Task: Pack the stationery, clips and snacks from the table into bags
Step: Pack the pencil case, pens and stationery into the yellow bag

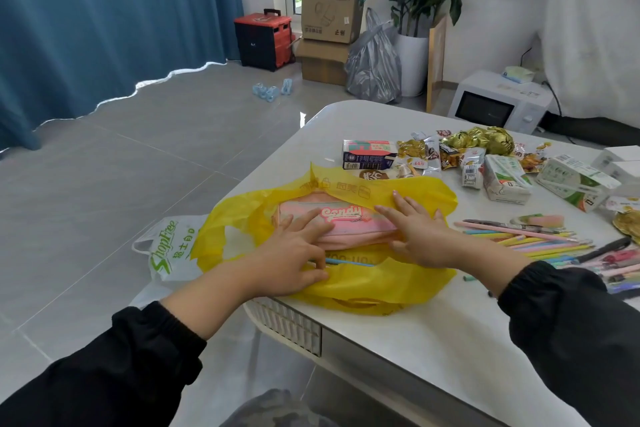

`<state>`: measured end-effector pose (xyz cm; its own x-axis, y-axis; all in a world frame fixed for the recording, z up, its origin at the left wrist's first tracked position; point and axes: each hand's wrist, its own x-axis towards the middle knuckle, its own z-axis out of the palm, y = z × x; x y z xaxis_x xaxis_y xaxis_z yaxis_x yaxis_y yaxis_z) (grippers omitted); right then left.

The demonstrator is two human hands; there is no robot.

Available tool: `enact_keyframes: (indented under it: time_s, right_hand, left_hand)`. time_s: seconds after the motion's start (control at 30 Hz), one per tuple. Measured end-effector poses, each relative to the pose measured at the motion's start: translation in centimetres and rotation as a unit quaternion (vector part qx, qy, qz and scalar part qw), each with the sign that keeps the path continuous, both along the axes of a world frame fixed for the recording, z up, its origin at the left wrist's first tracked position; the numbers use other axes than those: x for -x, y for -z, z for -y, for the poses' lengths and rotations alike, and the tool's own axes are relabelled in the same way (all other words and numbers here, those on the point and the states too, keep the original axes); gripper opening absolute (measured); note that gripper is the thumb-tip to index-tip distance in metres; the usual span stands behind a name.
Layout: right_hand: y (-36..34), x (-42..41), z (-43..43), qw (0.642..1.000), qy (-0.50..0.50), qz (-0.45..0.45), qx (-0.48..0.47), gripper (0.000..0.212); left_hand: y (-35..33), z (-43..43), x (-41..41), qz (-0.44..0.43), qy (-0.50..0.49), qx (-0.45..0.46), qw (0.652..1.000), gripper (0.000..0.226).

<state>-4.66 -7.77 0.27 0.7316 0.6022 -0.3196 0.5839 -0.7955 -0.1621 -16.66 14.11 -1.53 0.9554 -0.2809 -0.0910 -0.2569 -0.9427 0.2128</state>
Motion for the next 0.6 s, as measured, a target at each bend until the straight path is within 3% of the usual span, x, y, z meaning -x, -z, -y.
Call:
enact_keyframes:
  time_s: [0.2,0.3,0.43,0.6]
  right_hand:
    - [-0.6,1.2,0.1,0.996,-0.002,-0.082,-0.033,0.093]
    - [-0.9,1.5,0.3,0.994,-0.018,-0.098,-0.033,0.102]
    - [0.3,2.2,0.5,0.997,-0.057,-0.035,0.039,0.121]
    - [1.4,2.5,1.0,0.994,-0.08,0.016,0.071,0.122]
  left_hand:
    - [-0.3,0.6,0.6,0.062,0.07,0.086,0.992,0.031]
    - [-0.9,1.4,0.7,0.049,0.03,0.122,0.991,0.025]
    - [-0.9,2.6,0.4,0.015,-0.017,0.082,0.996,0.021]
    - [-1.3,3.2,1.3,-0.079,0.046,0.03,0.995,0.023]
